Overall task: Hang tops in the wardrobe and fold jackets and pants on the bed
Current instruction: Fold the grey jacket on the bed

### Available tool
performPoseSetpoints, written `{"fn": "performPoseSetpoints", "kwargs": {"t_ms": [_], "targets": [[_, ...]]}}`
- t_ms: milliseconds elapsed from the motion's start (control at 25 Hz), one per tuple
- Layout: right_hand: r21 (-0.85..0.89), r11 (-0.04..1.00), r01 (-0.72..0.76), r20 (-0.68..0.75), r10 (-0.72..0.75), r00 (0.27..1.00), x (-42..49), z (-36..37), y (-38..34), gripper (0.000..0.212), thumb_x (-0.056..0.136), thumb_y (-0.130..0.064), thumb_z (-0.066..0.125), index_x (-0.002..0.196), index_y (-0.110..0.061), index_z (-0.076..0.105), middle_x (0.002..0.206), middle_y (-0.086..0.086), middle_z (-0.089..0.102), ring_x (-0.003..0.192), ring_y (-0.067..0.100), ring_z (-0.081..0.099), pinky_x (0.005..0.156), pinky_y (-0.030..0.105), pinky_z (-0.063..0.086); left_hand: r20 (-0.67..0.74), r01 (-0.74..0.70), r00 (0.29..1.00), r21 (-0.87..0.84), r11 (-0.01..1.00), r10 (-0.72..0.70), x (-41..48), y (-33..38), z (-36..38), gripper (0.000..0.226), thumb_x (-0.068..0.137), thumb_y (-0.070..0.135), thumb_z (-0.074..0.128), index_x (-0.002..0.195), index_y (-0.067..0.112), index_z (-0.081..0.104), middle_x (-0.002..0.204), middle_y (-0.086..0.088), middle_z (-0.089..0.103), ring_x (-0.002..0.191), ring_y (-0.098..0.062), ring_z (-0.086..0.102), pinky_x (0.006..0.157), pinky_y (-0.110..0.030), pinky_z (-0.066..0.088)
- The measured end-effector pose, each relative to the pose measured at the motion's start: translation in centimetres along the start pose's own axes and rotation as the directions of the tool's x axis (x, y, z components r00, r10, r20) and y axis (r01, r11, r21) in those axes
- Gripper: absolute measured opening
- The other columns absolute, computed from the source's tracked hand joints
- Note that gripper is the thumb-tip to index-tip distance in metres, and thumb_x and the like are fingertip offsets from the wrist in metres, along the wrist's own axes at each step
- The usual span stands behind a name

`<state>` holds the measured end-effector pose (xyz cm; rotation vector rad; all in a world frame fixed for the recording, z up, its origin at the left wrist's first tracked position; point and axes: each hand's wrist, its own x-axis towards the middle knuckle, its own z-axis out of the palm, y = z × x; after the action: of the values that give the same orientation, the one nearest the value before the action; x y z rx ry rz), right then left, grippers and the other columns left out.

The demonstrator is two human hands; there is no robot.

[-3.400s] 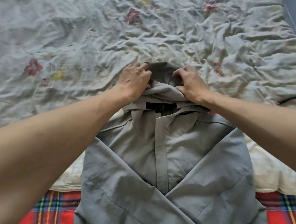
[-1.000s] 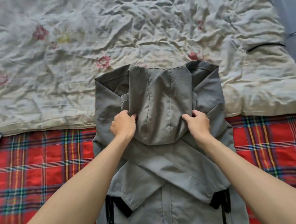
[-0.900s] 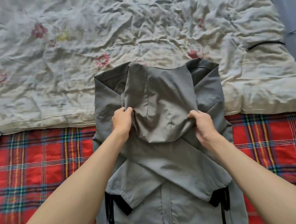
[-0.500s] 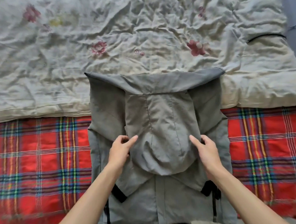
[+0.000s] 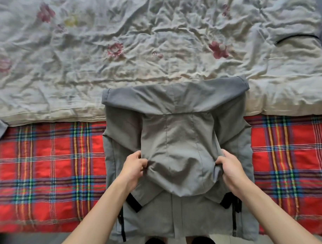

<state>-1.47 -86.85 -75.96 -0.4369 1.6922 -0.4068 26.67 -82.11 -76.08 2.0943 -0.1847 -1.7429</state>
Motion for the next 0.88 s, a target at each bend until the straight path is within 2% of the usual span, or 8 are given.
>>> {"fn": "performPoseSetpoints", "kwargs": {"t_ms": [80, 200, 280, 440, 600, 760, 800, 880], "targets": [[0.042, 0.997, -0.072, 0.06, 0.07, 0.996, -0.4, -0.1, -0.1, 0.033, 0.073, 0.009, 0.037, 0.098, 0.014, 0.058, 0.088, 0.018, 0.062, 0.084, 0.026, 0.056, 0.073, 0.034, 0.04, 0.043, 0.029, 0.999, 0.079, 0.996, -0.033, 0.1, 0.2, -0.4, 0.031, 0.055, 0.001, 0.05, 0.083, 0.004, 0.063, 0.071, -0.01, 0.048, 0.053, -0.016, 0.036, 0.051, -0.026, 0.024], [-0.367, 0.93, 0.013, 0.033, -0.001, 0.999, -0.8, -0.9, -0.9, 0.013, 0.078, -0.002, 0.05, 0.084, -0.007, 0.061, 0.08, 0.006, 0.062, 0.074, 0.02, 0.055, 0.066, 0.034, 0.041, -0.023, 0.019, 1.0, 0.264, 0.964, -0.014, 0.3, 1.4, -1.1, 0.011, 0.066, 0.005, 0.053, 0.073, 0.011, 0.059, 0.056, -0.002, 0.046, 0.045, -0.015, 0.036, 0.047, -0.022, 0.03], [-0.419, 0.899, 0.126, -0.059, -0.166, 0.984, 0.2, -1.4, -3.6, 0.021, 0.087, -0.008, 0.061, 0.108, -0.012, 0.064, 0.102, 0.006, 0.068, 0.094, 0.021, 0.063, 0.085, 0.041, 0.052, -0.173, -0.08, 0.978, 0.184, 0.98, 0.113, 0.8, 4.1, -1.5, 0.006, 0.077, 0.013, 0.058, 0.081, 0.015, 0.062, 0.071, -0.007, 0.062, 0.054, -0.016, 0.051, 0.05, -0.024, 0.039], [0.339, 0.935, 0.108, -0.001, -0.115, 0.993, 5.0, -1.4, -13.8, 0.047, 0.096, -0.029, 0.061, 0.137, -0.01, 0.047, 0.121, 0.007, 0.059, 0.11, 0.02, 0.058, 0.099, 0.033, 0.046, -0.336, -0.231, 0.936, -0.375, 0.898, 0.1, 4.0, 12.7, -3.4, 0.03, 0.093, 0.036, 0.062, 0.115, 0.016, 0.058, 0.101, -0.005, 0.065, 0.083, -0.018, 0.064, 0.065, -0.029, 0.052], [0.537, 0.841, 0.06, -0.134, 0.015, 0.991, 11.2, -1.5, -17.3, 0.008, 0.099, -0.026, 0.057, 0.102, -0.019, 0.057, 0.11, 0.001, 0.062, 0.107, 0.019, 0.061, 0.101, 0.035, 0.048, -0.345, -0.2, 0.935, -0.696, 0.689, -0.078, 8.4, 17.0, -4.7, 0.037, 0.094, 0.024, 0.067, 0.126, 0.009, 0.058, 0.119, -0.008, 0.068, 0.094, -0.023, 0.068, 0.057, -0.036, 0.056], [-0.407, 0.894, 0.189, -0.57, -0.41, 0.712, 12.1, -2.1, -15.6, 0.031, 0.087, -0.02, 0.056, 0.116, -0.013, 0.053, 0.124, 0.014, 0.055, 0.119, 0.035, 0.054, 0.098, 0.044, 0.044, -0.771, -0.203, 0.636, -0.115, 0.972, 0.041, 7.8, 15.5, -4.5, 0.039, 0.087, 0.008, 0.063, 0.124, 0.006, 0.051, 0.131, -0.016, 0.057, 0.115, -0.031, 0.057, 0.095, -0.036, 0.047], [-0.606, 0.749, 0.269, -0.503, -0.622, 0.6, 11.3, -1.5, -15.6, 0.039, 0.088, -0.016, 0.055, 0.126, -0.012, 0.049, 0.133, 0.017, 0.048, 0.122, 0.035, 0.049, 0.1, 0.044, 0.04, -0.804, -0.211, 0.513, 0.222, 0.952, 0.301, 7.5, 15.2, -4.1, 0.046, 0.088, 0.014, 0.062, 0.13, 0.007, 0.047, 0.139, -0.018, 0.05, 0.126, -0.033, 0.049, 0.104, -0.038, 0.038], [-0.789, 0.327, 0.52, -0.11, -0.908, 0.405, 9.3, 2.2, -15.9, 0.046, 0.092, -0.021, 0.055, 0.137, -0.015, 0.046, 0.141, 0.014, 0.042, 0.129, 0.031, 0.041, 0.107, 0.043, 0.034, -0.453, -0.373, 0.368, 0.728, 0.576, 0.812, 7.0, 15.6, -1.8, 0.059, 0.093, 0.029, 0.056, 0.145, 0.009, 0.038, 0.154, -0.017, 0.035, 0.142, -0.031, 0.031, 0.116, -0.037, 0.02]]}}
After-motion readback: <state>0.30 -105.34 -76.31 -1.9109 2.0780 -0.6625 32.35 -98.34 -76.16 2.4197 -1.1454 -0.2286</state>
